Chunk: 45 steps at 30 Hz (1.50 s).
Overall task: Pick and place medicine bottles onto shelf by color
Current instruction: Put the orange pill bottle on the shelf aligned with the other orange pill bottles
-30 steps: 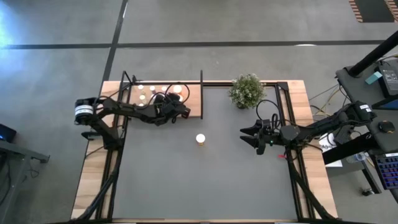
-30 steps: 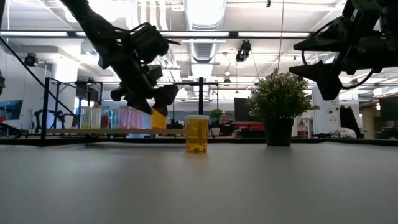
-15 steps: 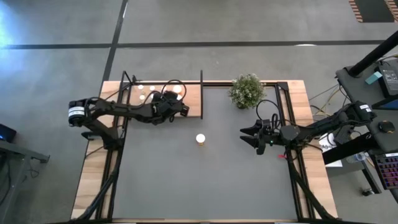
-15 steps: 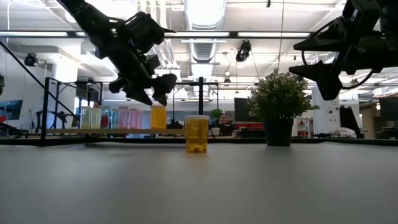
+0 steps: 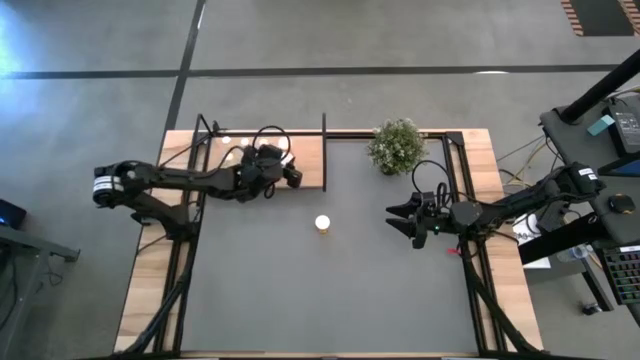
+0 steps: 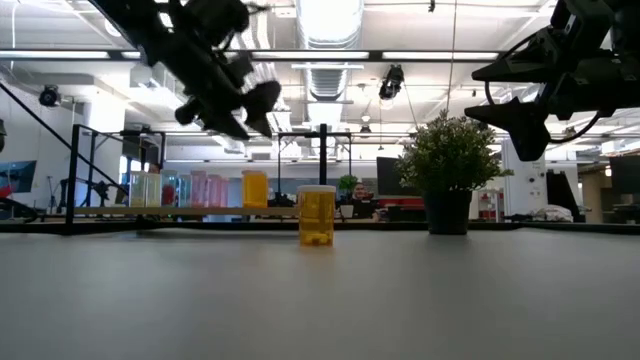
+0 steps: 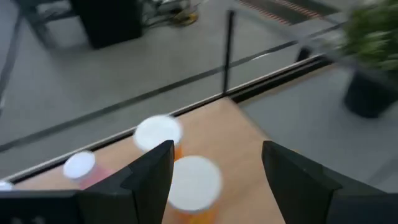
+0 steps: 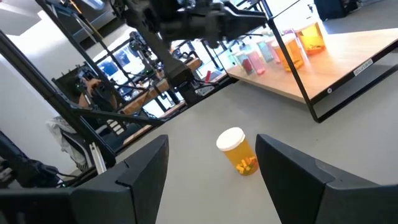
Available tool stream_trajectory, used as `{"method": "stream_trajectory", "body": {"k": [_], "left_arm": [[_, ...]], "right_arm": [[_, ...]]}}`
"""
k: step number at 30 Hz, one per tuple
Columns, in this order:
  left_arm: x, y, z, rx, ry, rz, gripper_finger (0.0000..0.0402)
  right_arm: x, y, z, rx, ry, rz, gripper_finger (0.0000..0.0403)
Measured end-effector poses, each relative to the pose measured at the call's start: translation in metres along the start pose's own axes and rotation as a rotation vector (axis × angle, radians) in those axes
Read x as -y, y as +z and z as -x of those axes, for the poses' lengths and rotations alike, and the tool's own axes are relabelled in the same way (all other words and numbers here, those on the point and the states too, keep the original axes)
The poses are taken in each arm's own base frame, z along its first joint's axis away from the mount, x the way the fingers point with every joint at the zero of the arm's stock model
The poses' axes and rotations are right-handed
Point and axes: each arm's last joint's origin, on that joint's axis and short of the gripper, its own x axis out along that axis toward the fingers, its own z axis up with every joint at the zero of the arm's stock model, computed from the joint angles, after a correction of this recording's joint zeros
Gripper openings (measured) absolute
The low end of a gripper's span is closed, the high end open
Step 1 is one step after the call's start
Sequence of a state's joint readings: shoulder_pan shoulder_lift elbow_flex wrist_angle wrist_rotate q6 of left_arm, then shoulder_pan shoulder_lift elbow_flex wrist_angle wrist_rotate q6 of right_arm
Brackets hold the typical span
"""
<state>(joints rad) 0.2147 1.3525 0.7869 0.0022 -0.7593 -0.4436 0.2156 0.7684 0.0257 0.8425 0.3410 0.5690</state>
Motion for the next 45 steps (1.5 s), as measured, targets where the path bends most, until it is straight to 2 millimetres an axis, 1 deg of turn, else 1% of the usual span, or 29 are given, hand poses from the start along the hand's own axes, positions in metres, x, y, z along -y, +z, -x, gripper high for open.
{"method": "stream_trajectory", "body": {"k": [4, 6, 11, 13, 15, 20, 24, 30, 33, 38, 41, 45], "left_arm": [[0.012, 0.005, 0.023, 0.049, -0.105, -0.014, 0.0229], [0.020, 0.006, 0.037, 0.070, -0.168, -0.006, 0.0239], [0.039, -0.002, 0.064, 0.082, -0.313, -0.113, 0.0292], [0.046, -0.007, 0.071, 0.071, -0.394, -0.142, 0.0312], [0.054, -0.012, 0.075, 0.054, -0.476, -0.148, 0.0328], [0.075, -0.032, 0.072, 0.005, -0.591, -0.183, 0.0338], [0.088, -0.053, 0.063, -0.030, -0.615, -0.212, 0.0338], [0.102, -0.077, 0.048, -0.059, -0.641, -0.230, 0.0338], [0.106, -0.089, 0.041, -0.072, -0.634, -0.245, 0.0338], [0.109, -0.102, 0.033, -0.074, -0.586, -0.261, 0.0338], [0.109, -0.112, 0.026, -0.043, -0.537, -0.250, 0.0338], [0.104, -0.127, 0.018, -0.004, -0.527, -0.207, 0.0338]], "right_arm": [[0.000, 0.000, 0.000, 0.000, 0.000, 0.000, 0.0231], [0.000, 0.000, 0.000, 0.000, 0.000, 0.000, 0.0231], [0.000, 0.000, 0.000, 0.000, 0.000, 0.000, 0.0231], [0.000, 0.000, 0.000, 0.000, 0.000, 0.000, 0.0231], [0.000, 0.000, 0.000, 0.000, 0.000, 0.000, 0.0231], [0.000, 0.000, 0.000, 0.000, 0.000, 0.000, 0.0231], [0.000, 0.000, 0.000, 0.000, 0.000, 0.000, 0.0231], [0.000, 0.000, 0.000, 0.000, 0.000, 0.000, 0.0231], [0.000, 0.000, 0.000, 0.000, 0.000, 0.000, 0.0231], [0.000, 0.000, 0.000, 0.000, 0.000, 0.000, 0.0231], [0.000, 0.000, 0.000, 0.000, 0.000, 0.000, 0.0231], [0.000, 0.000, 0.000, 0.000, 0.000, 0.000, 0.0231]]}}
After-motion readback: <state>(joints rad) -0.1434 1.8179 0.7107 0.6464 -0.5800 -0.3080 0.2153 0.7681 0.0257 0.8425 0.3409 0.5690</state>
